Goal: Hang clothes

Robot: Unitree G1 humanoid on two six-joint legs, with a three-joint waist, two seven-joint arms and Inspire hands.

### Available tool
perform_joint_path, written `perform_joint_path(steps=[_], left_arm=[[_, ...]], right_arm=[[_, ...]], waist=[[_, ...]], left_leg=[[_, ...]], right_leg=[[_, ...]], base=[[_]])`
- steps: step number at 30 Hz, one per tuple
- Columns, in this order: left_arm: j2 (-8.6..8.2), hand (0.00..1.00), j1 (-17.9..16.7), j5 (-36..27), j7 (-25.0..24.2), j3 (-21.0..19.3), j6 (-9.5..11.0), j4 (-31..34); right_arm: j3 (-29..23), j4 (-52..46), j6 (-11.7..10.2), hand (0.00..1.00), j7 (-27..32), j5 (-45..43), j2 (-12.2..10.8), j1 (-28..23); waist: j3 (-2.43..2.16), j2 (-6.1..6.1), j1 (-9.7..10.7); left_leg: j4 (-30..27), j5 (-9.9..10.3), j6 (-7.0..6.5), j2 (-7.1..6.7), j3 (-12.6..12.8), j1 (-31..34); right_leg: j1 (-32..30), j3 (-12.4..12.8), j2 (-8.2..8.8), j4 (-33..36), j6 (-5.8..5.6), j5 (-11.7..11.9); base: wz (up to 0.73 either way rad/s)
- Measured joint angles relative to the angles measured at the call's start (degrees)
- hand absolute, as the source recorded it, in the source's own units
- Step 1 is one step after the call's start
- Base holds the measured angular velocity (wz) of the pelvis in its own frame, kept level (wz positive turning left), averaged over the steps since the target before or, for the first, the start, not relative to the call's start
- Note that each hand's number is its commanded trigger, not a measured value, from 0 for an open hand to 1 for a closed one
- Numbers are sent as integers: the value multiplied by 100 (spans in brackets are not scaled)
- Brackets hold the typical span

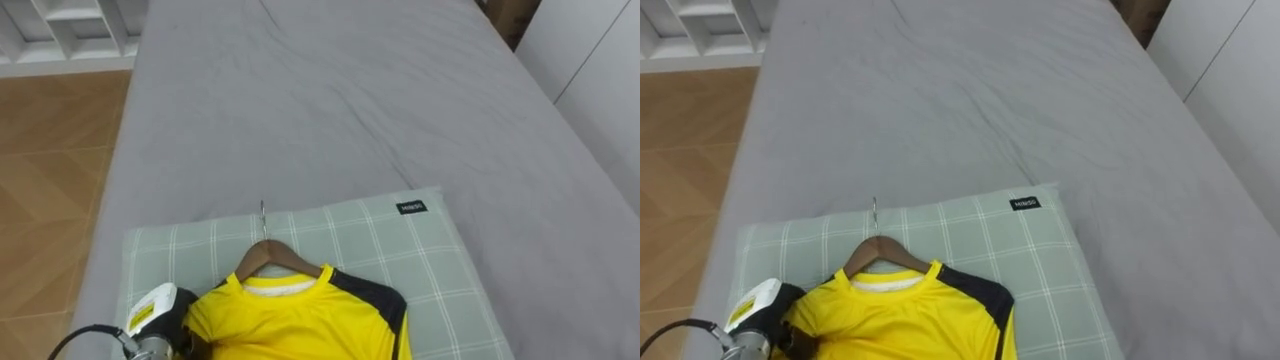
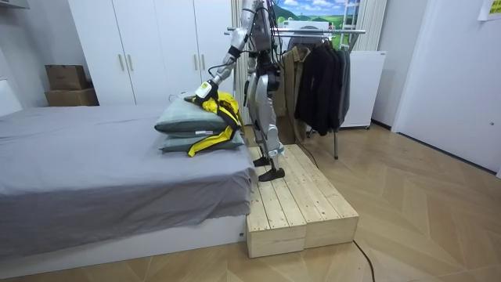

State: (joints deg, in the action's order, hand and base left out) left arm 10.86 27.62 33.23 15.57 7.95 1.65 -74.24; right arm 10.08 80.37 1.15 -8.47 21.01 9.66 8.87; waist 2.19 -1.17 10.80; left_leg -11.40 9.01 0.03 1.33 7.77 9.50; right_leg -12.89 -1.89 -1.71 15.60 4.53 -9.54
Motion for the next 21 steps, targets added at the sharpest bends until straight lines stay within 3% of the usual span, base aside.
perform_joint_path(steps=[21], left_arm=[[-17, 100, -7, 1, -105, -13, 13, 2]], right_arm=[[10, -1, -34, 0, -31, 4, -2, 14]], waist=[[5, -6, -20]], left_leg=[[-33, 0, 0, 1, -5, 73]], right_leg=[[-12, -45, 8, -59, 4, 1]], base=[[0]])
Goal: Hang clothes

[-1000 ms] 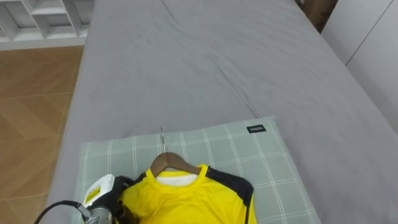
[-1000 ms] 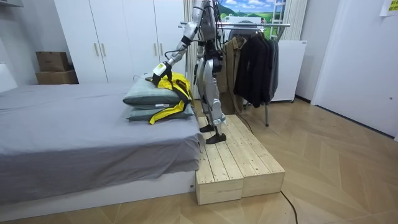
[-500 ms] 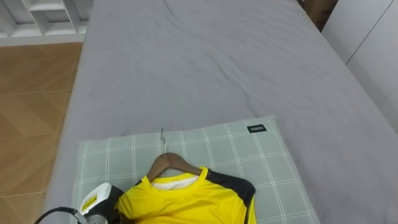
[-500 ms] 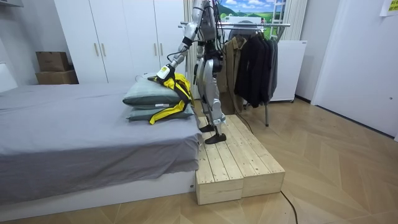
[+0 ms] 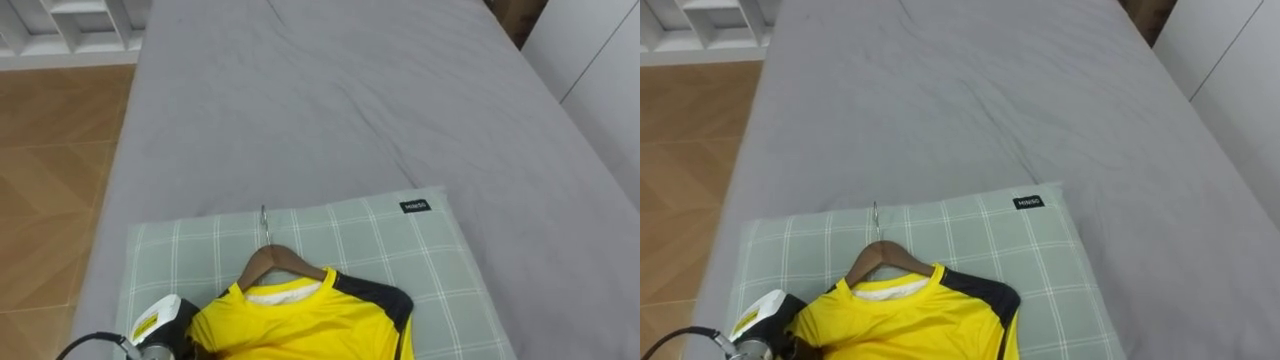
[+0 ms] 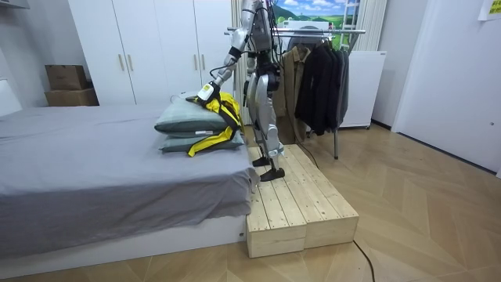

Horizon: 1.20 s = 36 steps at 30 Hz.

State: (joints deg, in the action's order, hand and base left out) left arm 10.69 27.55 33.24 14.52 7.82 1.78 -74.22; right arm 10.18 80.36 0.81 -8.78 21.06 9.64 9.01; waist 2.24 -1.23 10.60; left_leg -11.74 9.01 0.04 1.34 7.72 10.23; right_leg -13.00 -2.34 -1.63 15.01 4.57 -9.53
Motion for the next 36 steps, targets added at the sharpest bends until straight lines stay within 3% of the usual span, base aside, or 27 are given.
perform_joint_path(steps=[14, 21, 27, 32, 36], left_arm=[[-73, 100, -123, -224, 118, 13, 25, 8], [-70, 100, -311, -158, 280, -114, 35, 188], [-67, 100, -666, 150, 404, -141, 86, 982], [-62, 100, -1375, 247, 706, -209, 113, 2034], [-59, 100, -1596, 252, 867, -208, 112, 2300]], right_arm=[[-13, -28, -9, 0, 59, 70, 14, -90], [-21, -73, -50, 0, 25, -11, 96, -252], [-52, -251, -176, 0, -3, -7, 155, -580], [-451, -238, -217, 0, 40, -29, 144, -710], [-471, -236, -217, 0, 69, 84, 149, -856]], waist=[[-19, 104, 3], [-88, 198, -16], [-130, 243, -148], [-178, 297, -210], [-212, 315, -271]], left_leg=[[3, 0, 0, 4, -16, -155], [4, 0, 0, -1, -100, -251], [11, 1, 1, -15, -258, -507], [110, 1, 1, -19, -311, -742], [119, 1, 1, -31, -336, -853]], right_leg=[[194, -31, -8, -64, 6, 4], [367, -100, -9, -169, 16, 10], [748, -244, 2, -329, 24, 14], [1016, -258, -7, -450, 30, 18], [1165, -287, 3, -512, 29, 20]], base=[[0], [5], [11], [6], [6]])
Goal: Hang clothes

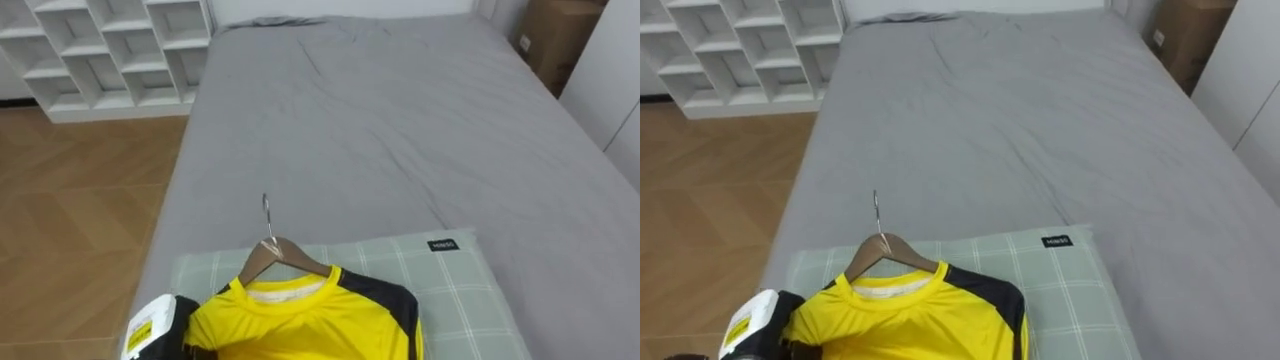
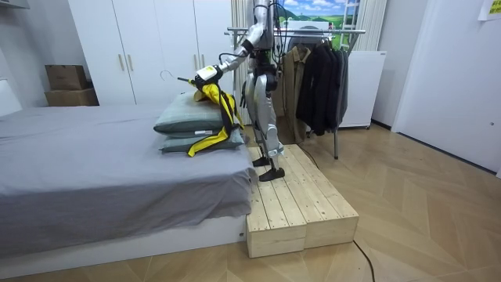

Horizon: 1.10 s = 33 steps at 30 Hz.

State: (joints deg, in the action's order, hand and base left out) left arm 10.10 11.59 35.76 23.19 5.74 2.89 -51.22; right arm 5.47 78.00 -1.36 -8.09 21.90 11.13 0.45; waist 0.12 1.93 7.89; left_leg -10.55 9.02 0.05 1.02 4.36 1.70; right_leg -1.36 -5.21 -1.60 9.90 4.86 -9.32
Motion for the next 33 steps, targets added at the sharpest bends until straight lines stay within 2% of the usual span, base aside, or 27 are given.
perform_joint_path(steps=[7, 14, 19, 22, 28, 33], left_arm=[[6, 100, -260, 0, 215, -1, 26, 329], [74, 100, -442, 12, 538, -68, 118, 573], [108, 100, -569, 223, 689, -135, 130, 1137], [121, 100, -761, 407, 786, -134, 140, 1628], [138, 100, -770, 769, 1011, -134, 144, 1868], [321, 100, -767, 600, 1110, -135, 140, 1871]], right_arm=[[-10, 6, 6, 0, 55, 32, -12, -69], [-71, -6, 6, 0, -8, -9, -18, -110], [-236, 10, 15, 0, 73, -212, -19, -208], [-239, 10, 15, 0, 198, -460, -18, -234], [-579, 58, 19, 0, 571, -1238, -9, -228], [-855, 1, 140, 0, 982, -1472, 74, -221]], waist=[[-7, -23, -33], [-4, -122, -45], [-3, -134, -49], [-3, -143, -49], [-5, -144, -21], [-12, -124, -25]], left_leg=[[100, 0, 0, -9, -42, -312], [110, 1, 1, -8, -37, -442], [118, 1, 1, -19, -61, -448], [118, 1, 1, -22, -58, -461], [120, 2, 0, -29, -97, -502], [117, 2, -1, -33, -143, -544]], right_leg=[[295, -40, -2, -114, -1, -1], [443, 4, -13, -132, -1, -1], [431, -17, -3, -155, -3, -2], [437, -9, 2, -156, -3, -2], [497, 3, 2, -171, -3, -2], [561, 33, 0, -185, -3, -2]], base=[[2], [-3], [1], [-1], [0], [-3]])
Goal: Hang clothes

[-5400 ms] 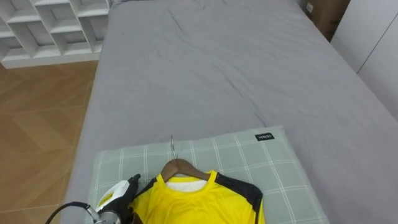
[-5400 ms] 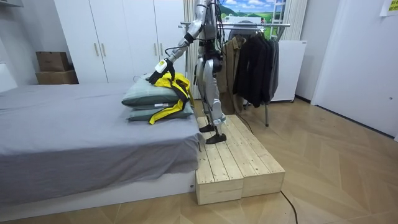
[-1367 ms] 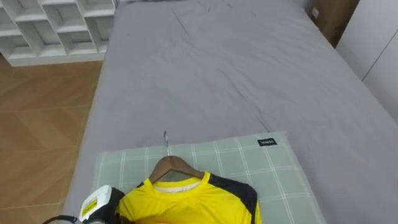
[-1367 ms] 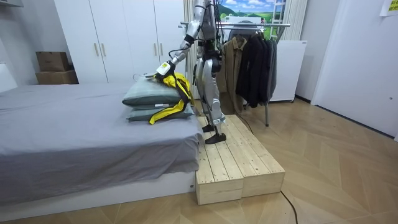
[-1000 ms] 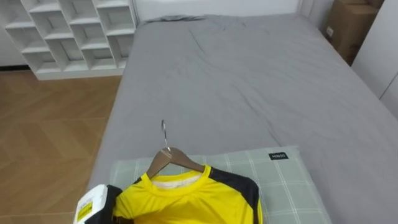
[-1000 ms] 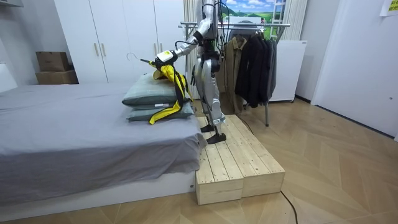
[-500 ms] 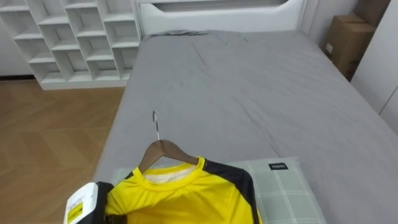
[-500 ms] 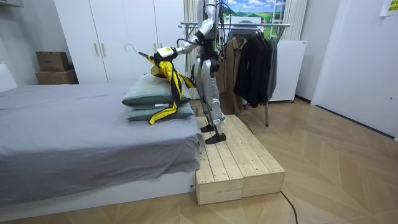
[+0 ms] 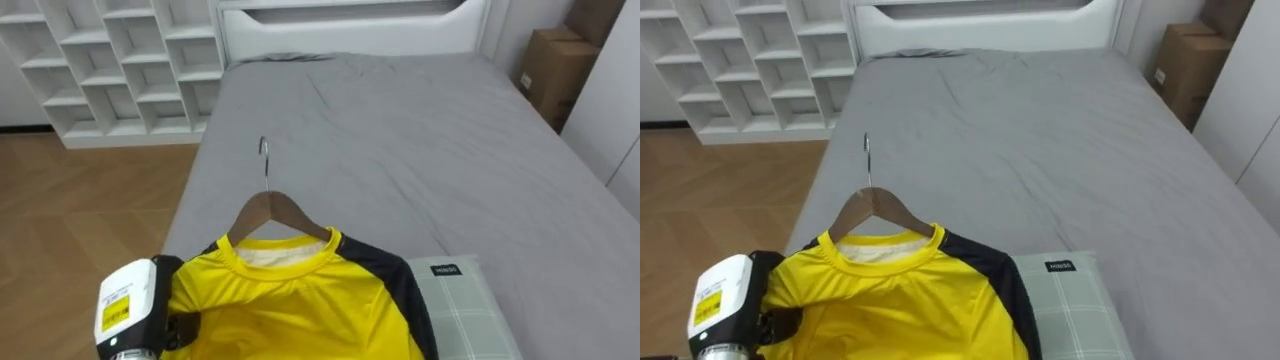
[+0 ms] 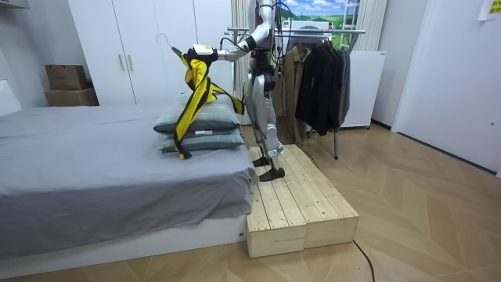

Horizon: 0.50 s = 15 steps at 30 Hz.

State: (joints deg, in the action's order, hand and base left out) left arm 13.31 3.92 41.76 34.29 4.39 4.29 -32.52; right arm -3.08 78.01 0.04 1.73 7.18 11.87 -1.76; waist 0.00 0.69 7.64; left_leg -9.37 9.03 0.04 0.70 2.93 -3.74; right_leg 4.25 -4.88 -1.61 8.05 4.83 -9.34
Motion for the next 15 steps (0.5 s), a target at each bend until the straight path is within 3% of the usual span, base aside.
perform_joint_path(steps=[8, 15], left_arm=[[305, 100, -126, 11, 23, -2, -78, 793], [350, 100, -129, 129, 69, -4, -156, 795]], right_arm=[[-751, -570, 75, 0, 760, -939, 367, 56], [-1194, -1345, 82, 0, 1480, -1852, 454, -5]], waist=[[20, -125, 17], [3, -240, 2]], left_leg=[[4, 0, 0, -12, 16, 4], [-9, 0, 0, -22, 21, 51]], right_leg=[[-17, -2, 8, 61, -23, -17], [-91, -24, 22, 62, -37, -25]], base=[[1], [0]])
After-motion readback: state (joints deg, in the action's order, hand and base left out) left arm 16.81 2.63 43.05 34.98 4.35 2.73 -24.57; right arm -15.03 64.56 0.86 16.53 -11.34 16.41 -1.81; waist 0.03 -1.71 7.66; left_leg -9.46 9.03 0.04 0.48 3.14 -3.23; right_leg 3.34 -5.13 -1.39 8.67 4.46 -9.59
